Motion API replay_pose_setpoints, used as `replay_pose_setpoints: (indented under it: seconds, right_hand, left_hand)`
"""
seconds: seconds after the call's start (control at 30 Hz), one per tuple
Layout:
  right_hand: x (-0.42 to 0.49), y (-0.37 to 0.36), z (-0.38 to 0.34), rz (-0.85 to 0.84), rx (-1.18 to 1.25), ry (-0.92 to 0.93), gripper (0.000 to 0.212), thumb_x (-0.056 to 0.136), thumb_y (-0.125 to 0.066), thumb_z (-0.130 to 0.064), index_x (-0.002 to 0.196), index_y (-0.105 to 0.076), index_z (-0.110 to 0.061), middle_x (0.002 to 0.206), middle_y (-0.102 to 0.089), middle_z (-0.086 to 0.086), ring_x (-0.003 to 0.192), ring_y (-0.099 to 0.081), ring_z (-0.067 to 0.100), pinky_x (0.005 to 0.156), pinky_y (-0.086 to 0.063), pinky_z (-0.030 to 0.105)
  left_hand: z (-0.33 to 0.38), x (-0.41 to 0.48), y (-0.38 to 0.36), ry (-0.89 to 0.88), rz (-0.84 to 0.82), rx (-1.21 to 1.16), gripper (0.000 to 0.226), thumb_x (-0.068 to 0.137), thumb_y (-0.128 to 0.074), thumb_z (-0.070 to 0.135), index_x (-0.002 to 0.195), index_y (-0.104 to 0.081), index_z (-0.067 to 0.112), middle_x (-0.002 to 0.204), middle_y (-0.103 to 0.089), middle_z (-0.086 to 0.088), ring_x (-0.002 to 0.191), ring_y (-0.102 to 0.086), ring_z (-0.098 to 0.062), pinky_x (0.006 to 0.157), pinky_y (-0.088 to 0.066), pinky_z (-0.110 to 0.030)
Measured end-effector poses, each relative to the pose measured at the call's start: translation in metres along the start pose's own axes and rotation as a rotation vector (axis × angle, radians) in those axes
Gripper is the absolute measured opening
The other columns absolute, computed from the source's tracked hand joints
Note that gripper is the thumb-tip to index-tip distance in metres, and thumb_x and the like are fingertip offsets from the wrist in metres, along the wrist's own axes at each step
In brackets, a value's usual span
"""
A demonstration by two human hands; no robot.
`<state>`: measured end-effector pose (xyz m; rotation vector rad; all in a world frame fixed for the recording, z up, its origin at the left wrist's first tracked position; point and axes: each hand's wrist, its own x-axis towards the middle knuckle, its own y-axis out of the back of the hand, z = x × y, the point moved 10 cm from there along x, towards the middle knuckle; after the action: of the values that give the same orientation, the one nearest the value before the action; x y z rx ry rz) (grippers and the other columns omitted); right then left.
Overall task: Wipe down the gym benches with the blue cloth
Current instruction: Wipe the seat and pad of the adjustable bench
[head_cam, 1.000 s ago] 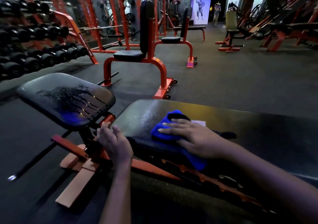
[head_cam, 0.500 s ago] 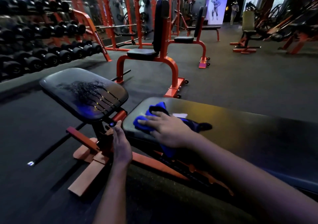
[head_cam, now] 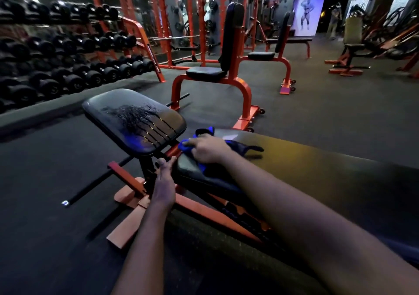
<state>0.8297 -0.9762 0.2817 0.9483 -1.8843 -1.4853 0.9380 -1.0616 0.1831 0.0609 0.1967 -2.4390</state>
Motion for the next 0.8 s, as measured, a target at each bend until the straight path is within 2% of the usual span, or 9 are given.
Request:
replay_pose_setpoints:
  seconds: [0.07,0.13,0.23,0.3,0.37,0.5,0.6,0.67,0.8]
  right_hand:
    - [-0.038,-0.002,-0.013,0.052,-0.022,0.069,0.052,0.093,-0.041,-0.031,0.144,-0.044,-0.04,0.154,-0.041,-0.004,0.143,-0.03,0.019,0.113,-0.033,0.043]
    - [-0.084,0.006,-0.023,0.133,-0.045,0.148,0.053,0.095,-0.046,-0.028,0.147,-0.04,-0.039,0.155,-0.038,-0.011,0.145,-0.025,0.015,0.111,-0.036,0.04]
    - [-0.136,0.017,-0.021,0.223,0.077,0.186,0.053,0.089,-0.048,-0.025,0.139,-0.05,-0.043,0.145,-0.05,-0.014,0.137,-0.038,0.011,0.104,-0.042,0.035]
    - [-0.146,0.033,-0.003,0.23,0.453,0.099,0.048,0.09,-0.049,-0.016,0.129,-0.058,-0.042,0.125,-0.064,-0.007,0.111,-0.059,0.014,0.091,-0.05,0.031]
    - [-0.142,0.055,0.016,0.267,0.896,0.019,0.038,0.093,-0.049,-0.002,0.115,-0.059,-0.031,0.105,-0.064,-0.003,0.089,-0.06,0.017,0.072,-0.049,0.017]
    - [-0.136,0.089,0.027,0.322,1.091,-0.151,0.02,0.097,-0.046,0.004,0.1,-0.039,-0.015,0.09,-0.043,-0.004,0.076,-0.043,0.006,0.056,-0.035,0.011]
    - [-0.141,0.097,0.019,0.297,1.162,-0.087,0.009,0.102,-0.041,-0.008,0.095,-0.045,-0.012,0.08,-0.048,-0.008,0.066,-0.053,-0.005,0.058,-0.038,0.005]
    - [-0.151,0.093,0.018,0.187,1.131,-0.087,0.019,0.103,-0.046,-0.023,0.089,-0.05,-0.012,0.077,-0.057,0.001,0.057,-0.057,-0.006,0.055,-0.042,0.009]
    - [-0.16,0.071,0.002,0.095,0.889,-0.091,0.009,0.093,-0.063,-0.008,0.098,-0.055,-0.007,0.083,-0.067,0.013,0.069,-0.069,0.024,0.054,-0.057,0.033]
  left_hand:
    - [0.016,-0.005,0.004,-0.1,0.032,-0.032,0.074,0.088,-0.02,0.076,0.125,-0.059,0.025,0.12,-0.065,0.0,0.12,-0.058,-0.018,0.096,-0.048,-0.026]
    - [0.03,-0.015,0.023,-0.21,0.182,-0.063,0.07,0.087,-0.027,0.079,0.119,-0.061,0.026,0.118,-0.067,-0.007,0.119,-0.059,-0.027,0.106,-0.043,-0.041]
    - [0.057,-0.035,0.03,-0.369,0.27,-0.042,0.039,0.085,-0.043,0.059,0.103,-0.066,0.033,0.107,-0.07,-0.013,0.102,-0.063,-0.041,0.092,-0.047,-0.057]
    - [0.09,-0.053,0.016,-0.444,0.19,0.017,0.031,0.084,-0.046,0.031,0.107,-0.065,0.033,0.11,-0.069,-0.006,0.102,-0.064,-0.029,0.086,-0.047,-0.052]
    - [0.121,-0.067,-0.015,-0.533,-0.021,0.165,0.048,0.078,-0.048,0.015,0.12,-0.061,0.032,0.126,-0.062,0.003,0.114,-0.059,-0.011,0.093,-0.046,-0.046]
    - [0.165,-0.09,-0.077,-0.621,-0.337,0.483,0.049,0.083,-0.057,0.025,0.13,-0.051,0.039,0.14,-0.051,0.009,0.131,-0.045,-0.01,0.102,-0.038,-0.033]
    - [0.196,-0.09,-0.091,-0.652,-0.315,0.562,0.013,0.093,-0.059,0.025,0.099,-0.052,0.034,0.097,-0.064,0.002,0.093,-0.062,-0.015,0.08,-0.047,-0.031]
    - [0.212,-0.088,-0.094,-0.704,-0.276,0.66,0.013,0.097,-0.056,0.019,0.091,-0.048,0.026,0.075,-0.059,0.004,0.065,-0.055,-0.01,0.063,-0.045,-0.031]
    - [0.212,-0.098,-0.115,-0.813,-0.092,0.756,0.008,0.098,-0.052,0.014,0.096,-0.045,0.016,0.071,-0.057,0.0,0.06,-0.054,-0.01,0.053,-0.039,-0.022]
